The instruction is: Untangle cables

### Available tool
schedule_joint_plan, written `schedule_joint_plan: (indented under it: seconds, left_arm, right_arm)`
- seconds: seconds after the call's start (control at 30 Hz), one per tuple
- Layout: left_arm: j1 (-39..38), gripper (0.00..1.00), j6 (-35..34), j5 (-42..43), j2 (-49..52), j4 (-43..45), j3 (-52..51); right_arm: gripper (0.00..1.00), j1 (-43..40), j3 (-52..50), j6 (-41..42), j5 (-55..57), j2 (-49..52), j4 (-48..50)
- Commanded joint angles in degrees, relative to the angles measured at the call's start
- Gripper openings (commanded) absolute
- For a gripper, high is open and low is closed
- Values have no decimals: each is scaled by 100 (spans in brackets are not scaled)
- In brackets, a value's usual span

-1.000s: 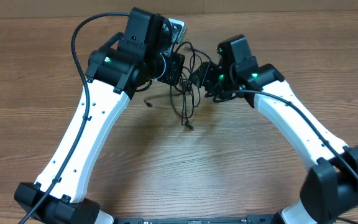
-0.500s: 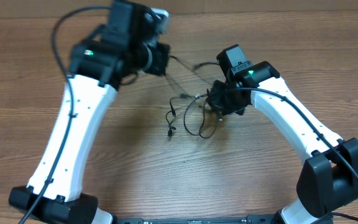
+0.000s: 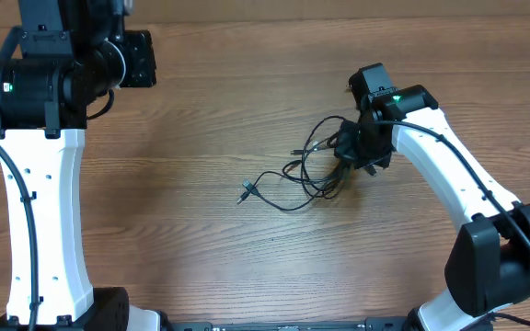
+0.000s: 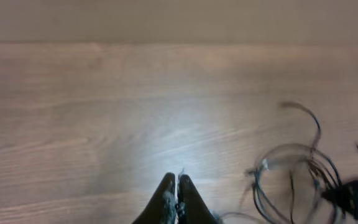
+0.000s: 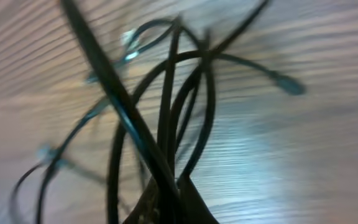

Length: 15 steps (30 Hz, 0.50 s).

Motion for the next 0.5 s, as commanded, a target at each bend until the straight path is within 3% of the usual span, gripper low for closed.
schedule_joint_plan:
  seconds: [0.0,0.23,0.47]
  left_arm:
    - [-66,4,833,968,72,-223,39]
    - [-138,9,1613,2479,195,-656,31]
    - [-522,27,1711,2708,459,-761,26]
  right_arm:
    - [4,74,380,-1045,-1532,-538,72]
    - [3,72,1167,-1303,-2614,-1163,260]
    - [4,72,1375,-826,-3241,-1327,662]
